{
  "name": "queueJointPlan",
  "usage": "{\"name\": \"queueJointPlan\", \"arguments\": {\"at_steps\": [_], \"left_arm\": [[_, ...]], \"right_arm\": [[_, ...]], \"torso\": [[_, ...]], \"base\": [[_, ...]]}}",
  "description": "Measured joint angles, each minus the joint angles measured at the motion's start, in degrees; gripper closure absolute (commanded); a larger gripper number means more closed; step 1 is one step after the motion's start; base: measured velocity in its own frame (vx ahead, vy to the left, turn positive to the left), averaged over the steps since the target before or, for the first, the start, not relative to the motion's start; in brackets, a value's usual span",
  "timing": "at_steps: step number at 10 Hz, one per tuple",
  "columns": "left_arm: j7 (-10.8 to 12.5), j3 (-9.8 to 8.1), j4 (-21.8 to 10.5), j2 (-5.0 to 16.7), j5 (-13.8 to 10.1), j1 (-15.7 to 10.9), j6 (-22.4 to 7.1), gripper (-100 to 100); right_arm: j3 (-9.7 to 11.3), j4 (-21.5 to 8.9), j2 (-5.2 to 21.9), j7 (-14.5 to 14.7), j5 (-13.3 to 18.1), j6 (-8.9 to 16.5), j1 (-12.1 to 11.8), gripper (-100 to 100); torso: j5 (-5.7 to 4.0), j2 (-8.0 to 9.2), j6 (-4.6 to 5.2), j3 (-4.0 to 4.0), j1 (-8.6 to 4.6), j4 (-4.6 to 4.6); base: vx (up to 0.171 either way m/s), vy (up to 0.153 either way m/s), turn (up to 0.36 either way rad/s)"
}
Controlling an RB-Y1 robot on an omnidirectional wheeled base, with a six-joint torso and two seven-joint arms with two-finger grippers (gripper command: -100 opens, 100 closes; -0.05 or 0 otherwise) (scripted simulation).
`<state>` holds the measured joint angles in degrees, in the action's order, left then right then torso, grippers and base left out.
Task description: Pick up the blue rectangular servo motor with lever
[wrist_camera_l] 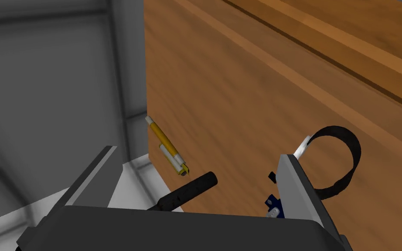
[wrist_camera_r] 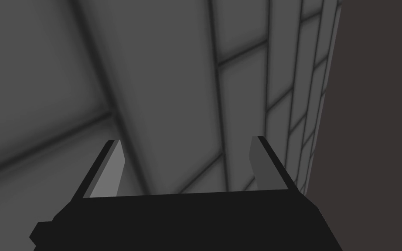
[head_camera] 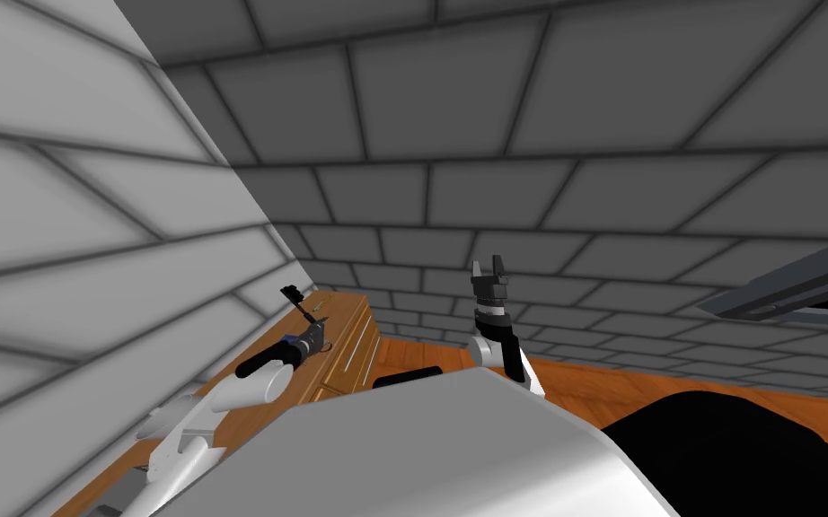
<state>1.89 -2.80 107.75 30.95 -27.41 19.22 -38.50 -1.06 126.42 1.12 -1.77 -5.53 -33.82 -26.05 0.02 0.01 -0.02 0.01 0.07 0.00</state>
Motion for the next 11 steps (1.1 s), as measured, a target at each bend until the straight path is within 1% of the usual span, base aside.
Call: {"name": "queueJointPlan", "arguments": {"at_steps": [1,2,4,5,6,8,11], "left_arm": [[-0.16,0.08,-1.16,0.98,-0.62,-0.55,-1.88,-100],[-0.41,0.28,-2.26,1.39,-0.94,-1.01,-2.97,-100],[-0.56,0.28,-3.52,3.12,-1.88,-1.73,-6.70,-100],[-0.80,0.47,-4.74,4.00,-2.41,-2.08,-8.36,-100],[-1.03,0.39,-5.31,4.77,-3.11,-2.25,-9.49,-100],[-1.80,0.20,-7.36,6.99,-5.14,-2.96,-12.00,-100],[-1.90,0.18,-8.25,8.57,-5.89,-3.44,-15.60,-100]], "right_arm": [[0.00,0.00,0.00,0.00,0.00,0.00,0.00,0],[0.00,0.00,0.00,0.00,0.00,0.00,0.00,0],[0.00,0.00,0.00,0.00,0.00,0.00,0.00,0],[0.00,0.00,0.00,0.00,0.00,0.00,0.00,0],[0.00,0.00,0.00,0.00,0.00,0.00,0.00,0],[0.00,0.00,0.00,0.00,0.00,0.00,0.00,0],[0.00,0.00,0.00,0.00,0.00,0.00,-0.01,0]], "torso": [[0.01,0.00,0.00,0.00,0.03,0.00],[0.01,0.00,-0.02,0.00,0.01,0.00],[0.00,0.00,0.00,0.00,0.00,0.00],[0.01,0.01,-0.01,0.01,0.03,0.00],[0.01,0.01,-0.02,0.01,0.01,0.00],[0.01,-0.01,-0.01,-0.01,0.02,0.00],[0.00,-0.06,-0.01,-0.03,-0.02,-0.01]], "base": [[-0.011,0.022,-0.033],[-0.010,0.015,-0.045],[-0.013,0.024,-0.093],[-0.013,0.021,-0.029],[-0.009,0.017,-0.048],[-0.006,0.029,-0.078],[0.004,0.018,-0.040]]}}
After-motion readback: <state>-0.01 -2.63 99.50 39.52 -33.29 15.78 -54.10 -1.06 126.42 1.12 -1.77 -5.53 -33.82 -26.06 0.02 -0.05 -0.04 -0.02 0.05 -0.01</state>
